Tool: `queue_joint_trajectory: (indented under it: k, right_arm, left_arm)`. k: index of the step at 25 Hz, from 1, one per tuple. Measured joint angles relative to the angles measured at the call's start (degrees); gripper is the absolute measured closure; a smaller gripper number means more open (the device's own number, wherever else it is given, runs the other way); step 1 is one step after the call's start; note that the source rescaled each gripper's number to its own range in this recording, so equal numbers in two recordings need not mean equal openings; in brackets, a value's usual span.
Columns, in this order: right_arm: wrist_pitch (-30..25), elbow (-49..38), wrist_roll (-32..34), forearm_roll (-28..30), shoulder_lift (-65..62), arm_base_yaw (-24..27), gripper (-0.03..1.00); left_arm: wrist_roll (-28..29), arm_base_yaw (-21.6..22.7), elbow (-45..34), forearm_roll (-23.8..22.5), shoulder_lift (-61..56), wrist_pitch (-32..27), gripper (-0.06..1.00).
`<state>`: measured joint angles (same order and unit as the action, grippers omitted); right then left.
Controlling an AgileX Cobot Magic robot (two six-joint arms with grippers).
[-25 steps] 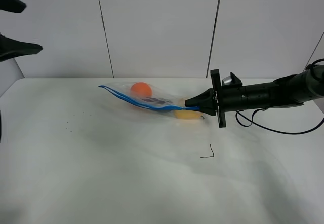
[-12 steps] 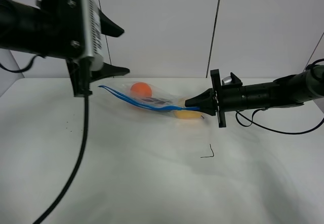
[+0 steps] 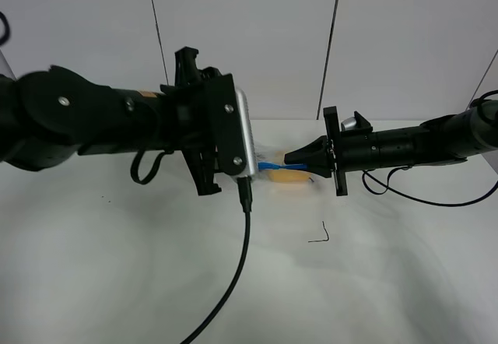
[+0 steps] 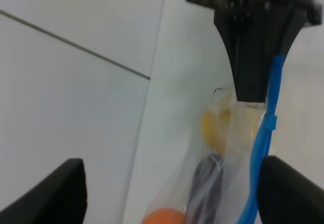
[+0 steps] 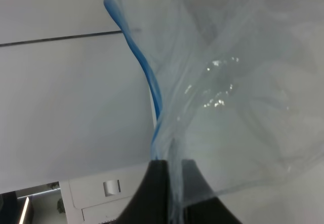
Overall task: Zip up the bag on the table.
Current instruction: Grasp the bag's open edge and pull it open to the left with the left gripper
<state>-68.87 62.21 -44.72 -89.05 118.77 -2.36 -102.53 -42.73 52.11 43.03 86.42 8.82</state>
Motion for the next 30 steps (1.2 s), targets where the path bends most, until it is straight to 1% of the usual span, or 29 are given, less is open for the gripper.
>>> queue_joint_trajectory:
  k: [2,6,9,11,13,16,18,20,24,26,30]
  right_arm:
    - [0.0,0.0,0.0,0.0,0.0,0.0,0.97]
    - [0.0,0.0,0.0,0.0,0.0,0.0,0.97]
    - [0.0,0.0,0.0,0.0,0.0,0.0,0.97]
    - [0.0,0.0,0.0,0.0,0.0,0.0,0.97]
    - [0.0,0.0,0.0,0.0,0.0,0.0,0.97]
    - [0.0,0.0,0.0,0.0,0.0,0.0,0.97]
    - [0.0,0.0,0.0,0.0,0.0,0.0,0.97]
    - [0.0,0.0,0.0,0.0,0.0,0.0,0.97]
    - [0.0,0.0,0.0,0.0,0.0,0.0,0.97]
    - [0.0,0.0,0.0,0.0,0.0,0.0,0.97]
    - [0.0,0.0,0.0,0.0,0.0,0.0,0.97]
  left_arm:
    - [0.7,-1.8,-0.3,0.0,2.6,2.5,-0.02]
    - [1.2,-4.6,-0.4,-0.4,8.5,10.9,-0.02]
    - [3.9,-5.4,-0.4,-1.9,11.8,13.4,-0.01]
    - [7.2,-5.9,-0.4,-3.7,13.3,14.0,-0.01]
    - [11.2,-6.1,-0.4,-6.9,14.0,14.8,-0.01]
    - [18.9,-6.4,-0.4,-14.0,14.2,17.2,-0.01]
    - [24.1,-6.4,-0.4,-18.7,15.2,19.9,-0.01]
    - [26.8,-6.4,-0.4,-21.9,17.2,22.2,-0.01]
    - [28.2,-6.4,-0.4,-23.0,21.2,28.8,-0.01]
    - [28.3,-6.4,-0.4,-23.1,22.6,32.0,0.02]
    - [29.4,-6.4,-1.1,-23.2,23.9,33.0,0.08]
